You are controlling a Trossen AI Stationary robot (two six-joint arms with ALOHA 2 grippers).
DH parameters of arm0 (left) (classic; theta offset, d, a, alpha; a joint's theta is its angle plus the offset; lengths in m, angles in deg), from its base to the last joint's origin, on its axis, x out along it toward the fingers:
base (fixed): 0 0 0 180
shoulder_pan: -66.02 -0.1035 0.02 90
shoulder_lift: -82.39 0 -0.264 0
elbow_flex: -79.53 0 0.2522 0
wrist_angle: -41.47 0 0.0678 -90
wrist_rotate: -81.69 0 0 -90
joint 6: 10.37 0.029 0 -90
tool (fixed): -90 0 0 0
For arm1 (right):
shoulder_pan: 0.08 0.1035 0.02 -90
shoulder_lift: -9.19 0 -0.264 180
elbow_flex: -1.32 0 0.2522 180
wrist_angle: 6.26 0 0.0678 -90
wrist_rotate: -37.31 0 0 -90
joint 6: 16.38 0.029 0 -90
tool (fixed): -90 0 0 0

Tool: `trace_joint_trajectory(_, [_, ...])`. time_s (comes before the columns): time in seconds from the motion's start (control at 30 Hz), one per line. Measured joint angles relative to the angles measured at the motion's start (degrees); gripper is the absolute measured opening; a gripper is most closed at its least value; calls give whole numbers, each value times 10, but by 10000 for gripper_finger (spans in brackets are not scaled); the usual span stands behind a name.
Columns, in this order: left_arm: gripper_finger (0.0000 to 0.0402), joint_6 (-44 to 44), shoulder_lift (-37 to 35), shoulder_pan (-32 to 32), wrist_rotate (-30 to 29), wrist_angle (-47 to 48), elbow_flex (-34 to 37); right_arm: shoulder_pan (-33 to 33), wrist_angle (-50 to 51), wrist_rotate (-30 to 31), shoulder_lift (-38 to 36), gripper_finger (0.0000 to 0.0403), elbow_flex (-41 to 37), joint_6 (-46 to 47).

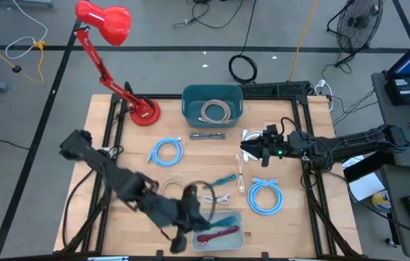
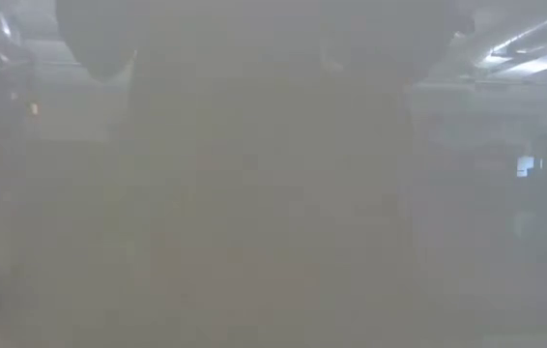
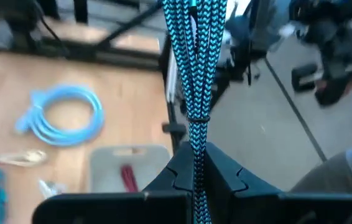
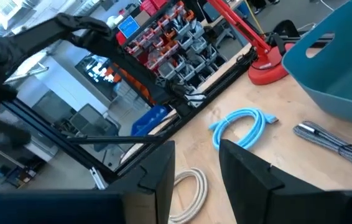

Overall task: Pick & Place USB Port
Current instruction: Put the top blue charger cable into the gray bin

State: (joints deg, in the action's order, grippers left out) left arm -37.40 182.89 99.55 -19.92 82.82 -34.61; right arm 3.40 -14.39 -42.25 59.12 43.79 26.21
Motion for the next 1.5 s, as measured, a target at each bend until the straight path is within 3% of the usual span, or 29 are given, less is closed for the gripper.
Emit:
trace_joint_trajectory(0.37, [10, -20, 80, -9, 129, -47, 0, 0, 13, 0, 0, 116, 0, -11])
trace_joint_trajectory(0.77, [10, 10, 173, -50, 205, 67, 1, 0, 49, 0, 0, 116, 0, -30])
trace_joint_trajectory(1.3, [10, 23, 209, -79, 201, 65, 1, 0, 65, 0, 0, 116, 0, -32])
trace_joint_trajectory(1.5, [10, 18, 242, -89, 228, 59, 2, 0, 69, 0, 0, 116, 0, -34])
